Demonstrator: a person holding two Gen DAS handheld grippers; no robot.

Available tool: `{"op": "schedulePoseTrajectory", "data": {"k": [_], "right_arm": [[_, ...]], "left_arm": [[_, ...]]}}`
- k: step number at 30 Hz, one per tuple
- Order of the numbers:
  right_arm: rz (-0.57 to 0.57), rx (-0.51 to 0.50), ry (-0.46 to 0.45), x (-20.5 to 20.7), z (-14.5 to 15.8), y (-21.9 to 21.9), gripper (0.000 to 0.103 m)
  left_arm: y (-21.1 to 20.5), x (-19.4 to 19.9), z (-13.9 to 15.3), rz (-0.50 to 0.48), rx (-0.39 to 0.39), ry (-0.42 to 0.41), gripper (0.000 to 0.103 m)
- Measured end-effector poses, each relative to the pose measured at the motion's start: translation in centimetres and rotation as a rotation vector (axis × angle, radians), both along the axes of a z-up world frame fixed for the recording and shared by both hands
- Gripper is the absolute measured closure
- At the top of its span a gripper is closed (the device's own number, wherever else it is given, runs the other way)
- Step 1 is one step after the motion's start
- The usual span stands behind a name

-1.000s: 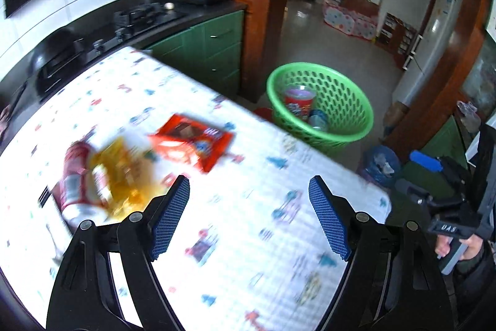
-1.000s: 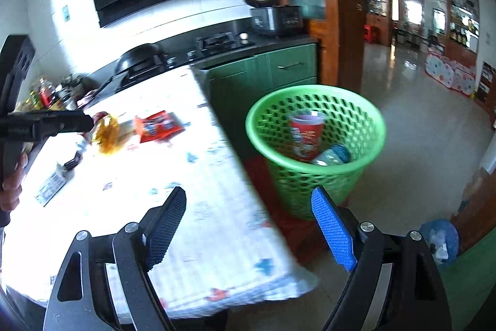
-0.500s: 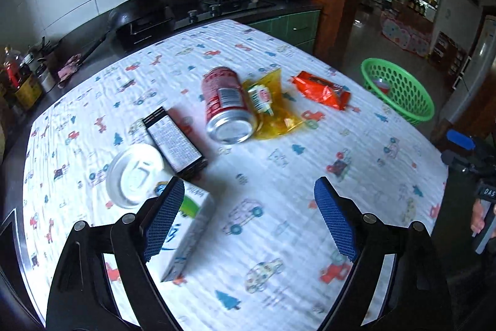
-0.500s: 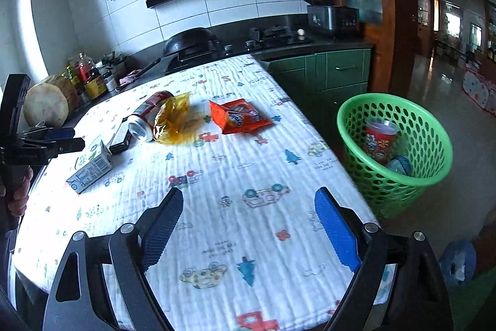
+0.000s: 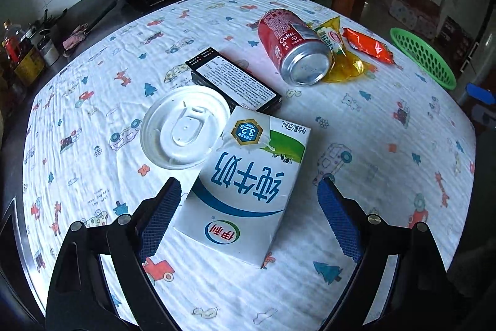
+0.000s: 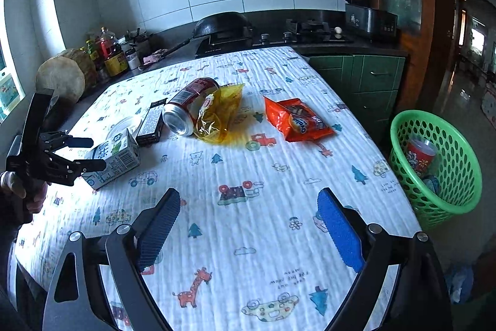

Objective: Collect trash
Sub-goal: 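Grasp the milk carton with the left tool while the right tool grasps the yellow snack bag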

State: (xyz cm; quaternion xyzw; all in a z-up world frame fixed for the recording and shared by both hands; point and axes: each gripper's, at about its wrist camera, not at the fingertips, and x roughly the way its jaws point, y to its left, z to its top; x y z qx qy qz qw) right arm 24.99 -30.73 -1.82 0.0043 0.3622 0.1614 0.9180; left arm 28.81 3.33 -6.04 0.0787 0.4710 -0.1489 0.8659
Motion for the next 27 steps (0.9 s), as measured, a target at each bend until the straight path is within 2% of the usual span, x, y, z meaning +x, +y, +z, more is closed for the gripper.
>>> {"op": "schedulePoseTrajectory", "data": {"k": [5,10,17,21,27], "right_arm": [[0.03,0.014,0.026,1.9,-0.1,2.0,0.016],[0.056,0.015,0.045,4.1,0.0,3.7,0.016],[0.071,0.039,0.084,8.8,-0.2,6.0,0.016],[0.072,0.069,0.117,11.9,-0.7,7.3,0.021],[0.064,0.1,0.148,15.7,-1.9,8.2,0.033]], "left_arm": [[-0.2,0.5,-0.8,-0.032,0.002,0.012,0.015],[-0.2,0.9,-1.1,-0.048,-0.003,0.013,0.021],[-0.3,0.7,-0.9,-0.069,-0.022,0.02,0.022],[-0.4,0.9,-0.8,-0.089,-0.035,0.034,0.022],[-0.6,1.7,-0.8,-0.103,-0.032,0.046,0.022]]}}
